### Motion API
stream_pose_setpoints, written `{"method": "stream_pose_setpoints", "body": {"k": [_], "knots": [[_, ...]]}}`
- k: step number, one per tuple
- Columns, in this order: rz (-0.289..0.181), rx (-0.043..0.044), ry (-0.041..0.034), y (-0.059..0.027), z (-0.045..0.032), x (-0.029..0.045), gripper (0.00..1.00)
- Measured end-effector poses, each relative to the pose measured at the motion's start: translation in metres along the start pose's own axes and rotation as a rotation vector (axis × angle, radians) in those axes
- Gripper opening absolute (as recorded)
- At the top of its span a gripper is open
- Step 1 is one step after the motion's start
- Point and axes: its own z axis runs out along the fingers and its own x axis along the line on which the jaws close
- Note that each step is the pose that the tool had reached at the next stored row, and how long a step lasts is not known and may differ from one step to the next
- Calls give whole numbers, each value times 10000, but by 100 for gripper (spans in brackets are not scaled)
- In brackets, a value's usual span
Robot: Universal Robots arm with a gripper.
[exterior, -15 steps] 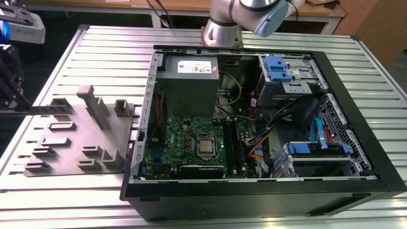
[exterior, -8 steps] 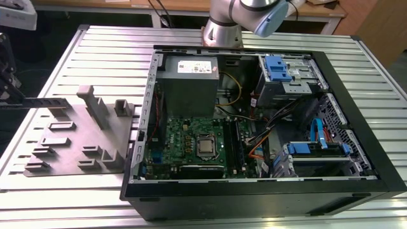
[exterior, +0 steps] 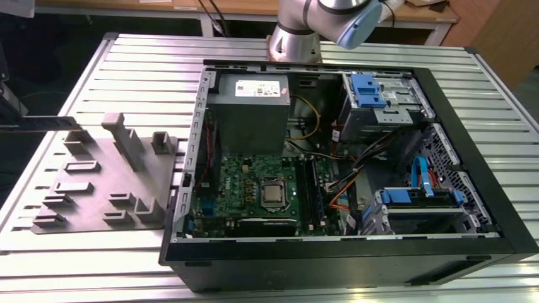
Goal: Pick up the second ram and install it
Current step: 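Pick up the second ram and move it above second insertion slot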
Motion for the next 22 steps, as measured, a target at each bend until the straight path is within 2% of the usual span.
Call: {"method": "stream_pose_setpoints", "body": {"k": [3,6,14,22], "knots": [[-2,4,-29,3,-75,-6,8],[-3,7,-43,5,-116,-9,8],[-4,2,-41,-6,-123,-9,8],[-3,5,-43,-119,-126,-6,8]]}}
